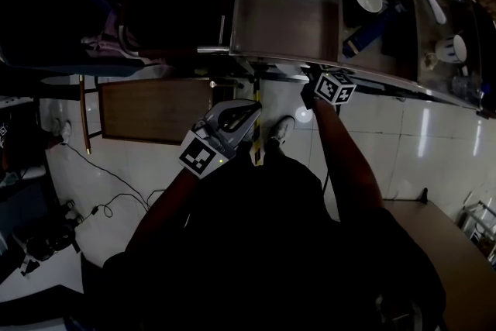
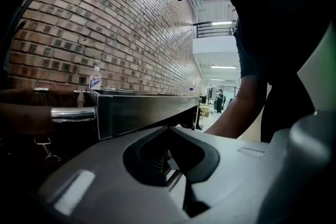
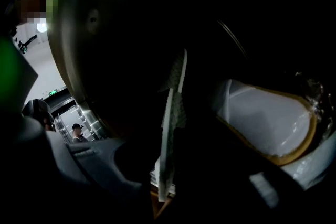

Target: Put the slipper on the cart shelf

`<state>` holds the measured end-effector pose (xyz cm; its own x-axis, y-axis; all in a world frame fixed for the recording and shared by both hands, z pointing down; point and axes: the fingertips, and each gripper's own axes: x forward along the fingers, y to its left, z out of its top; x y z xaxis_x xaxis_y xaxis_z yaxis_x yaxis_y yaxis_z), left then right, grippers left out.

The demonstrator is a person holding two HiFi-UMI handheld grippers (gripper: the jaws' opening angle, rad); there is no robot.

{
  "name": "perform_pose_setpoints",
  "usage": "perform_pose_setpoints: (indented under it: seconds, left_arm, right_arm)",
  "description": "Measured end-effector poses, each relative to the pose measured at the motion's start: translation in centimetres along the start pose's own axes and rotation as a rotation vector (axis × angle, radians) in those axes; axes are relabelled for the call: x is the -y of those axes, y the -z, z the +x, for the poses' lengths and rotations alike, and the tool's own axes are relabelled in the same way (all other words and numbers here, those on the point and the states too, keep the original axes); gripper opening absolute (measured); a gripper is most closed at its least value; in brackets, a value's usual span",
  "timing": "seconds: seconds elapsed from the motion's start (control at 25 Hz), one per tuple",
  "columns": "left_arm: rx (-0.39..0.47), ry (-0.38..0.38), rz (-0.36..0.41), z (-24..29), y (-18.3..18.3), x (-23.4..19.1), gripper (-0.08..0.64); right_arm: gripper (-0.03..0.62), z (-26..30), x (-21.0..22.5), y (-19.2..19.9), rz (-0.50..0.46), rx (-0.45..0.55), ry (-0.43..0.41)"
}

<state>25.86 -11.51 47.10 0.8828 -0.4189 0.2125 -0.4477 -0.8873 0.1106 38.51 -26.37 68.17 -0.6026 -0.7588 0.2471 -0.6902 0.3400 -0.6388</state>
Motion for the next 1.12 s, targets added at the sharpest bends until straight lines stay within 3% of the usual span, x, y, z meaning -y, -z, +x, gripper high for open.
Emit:
perform_pose_setpoints:
  seconds: [0.24,0.44,0.56,0.68,0.8,0.96,1.12]
  left_arm:
    - [-0.003,-0.016,-0.005,-0.2,0.2,0.3,0.0]
    - [-0.004,-0.045,-0.007,-1.1,0.4,-0.1,0.001]
    - [-0.012,-0.06,-0.014,-1.5,0.7,-0.3,0.001]
    - [-0.011,-0.07,-0.022,-1.7,0.8,-0.4,0.001]
    - [-0.01,-0.072,-0.022,-1.7,0.8,-0.3,0.001]
    - [0.0,-0.07,-0.015,-1.7,0.5,-0.3,0.0]
    - [0.017,-0.071,-0.011,-1.6,-0.1,-0.2,0.0]
  right_arm:
    - [0.067,1.0,0.8,-0.4,-0.013,0.015,0.046]
    - [0.098,1.4,1.1,-0.8,-0.177,0.008,0.152]
    - [0.138,1.5,1.4,-1.1,-0.259,-0.001,0.211]
    - [0.246,1.4,1.7,-1.4,-0.302,-0.001,0.256]
    - [0.296,0.9,1.7,-1.8,-0.341,-0.006,0.291]
    - [0.299,0.1,1.2,-1.8,-0.38,-0.026,0.279]
    - [0.299,-1.5,-0.5,-0.8,-0.395,-0.066,0.214]
